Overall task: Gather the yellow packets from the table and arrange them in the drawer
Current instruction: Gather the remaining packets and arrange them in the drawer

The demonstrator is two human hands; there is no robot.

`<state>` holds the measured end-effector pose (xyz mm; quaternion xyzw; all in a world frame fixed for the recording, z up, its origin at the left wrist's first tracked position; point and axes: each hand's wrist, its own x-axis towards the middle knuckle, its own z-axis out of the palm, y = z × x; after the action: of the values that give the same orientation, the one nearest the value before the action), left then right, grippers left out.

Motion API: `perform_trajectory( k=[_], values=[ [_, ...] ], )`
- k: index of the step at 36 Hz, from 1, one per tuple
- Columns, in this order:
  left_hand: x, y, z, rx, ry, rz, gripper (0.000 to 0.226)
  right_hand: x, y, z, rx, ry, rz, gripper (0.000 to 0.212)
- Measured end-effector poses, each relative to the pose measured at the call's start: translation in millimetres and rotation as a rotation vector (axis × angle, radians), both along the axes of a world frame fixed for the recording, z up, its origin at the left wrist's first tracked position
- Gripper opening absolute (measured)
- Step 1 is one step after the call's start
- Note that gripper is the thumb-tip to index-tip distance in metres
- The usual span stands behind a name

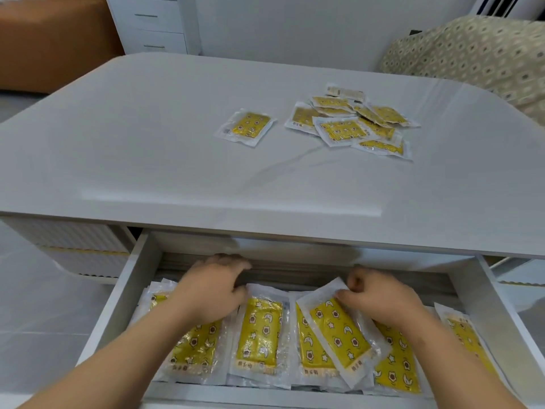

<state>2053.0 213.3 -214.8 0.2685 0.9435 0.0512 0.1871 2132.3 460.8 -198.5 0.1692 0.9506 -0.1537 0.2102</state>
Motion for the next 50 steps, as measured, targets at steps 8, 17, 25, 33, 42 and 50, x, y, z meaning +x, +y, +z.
perform_trajectory(
  k=[8, 17, 25, 33, 42, 50],
  values=[
    [12.3, 16.5, -16.6, 0.029, -0.13, -0.181, 0.044, -5.7, -22.8, -9.3, -0.016, -0.102, 0.362, 0.05],
    [13.6, 13.2, -15.5, 0.044, 0.031, -0.08, 0.029, -3.4, -11.9, -8.2, 0.145, -0.048, 0.227, 0.031],
    [20.7, 21.1, -13.7, -0.044, -0.18, -0.131, 0.052, -4.1, -26.1, -14.0, -0.147, -0.212, 0.254, 0.061],
    [20.2, 19.9, -8.8, -0.046, -0.16, -0.148, 0.052, -5.4, -27.2, -17.8, -0.066, -0.177, 0.31, 0.063],
    [19.8, 17.3, 62.5, 0.333, 0.092, -0.086, 0.036, -8.6, -39.9, 35.8, -0.319, 0.26, 0.305, 0.039],
    [-51.0, 47.2, 71.1, 0.55, 0.452, 0.134, 0.034, -66.2, -24.8, 67.9, -0.147, 0.696, 0.053, 0.025]
  ],
)
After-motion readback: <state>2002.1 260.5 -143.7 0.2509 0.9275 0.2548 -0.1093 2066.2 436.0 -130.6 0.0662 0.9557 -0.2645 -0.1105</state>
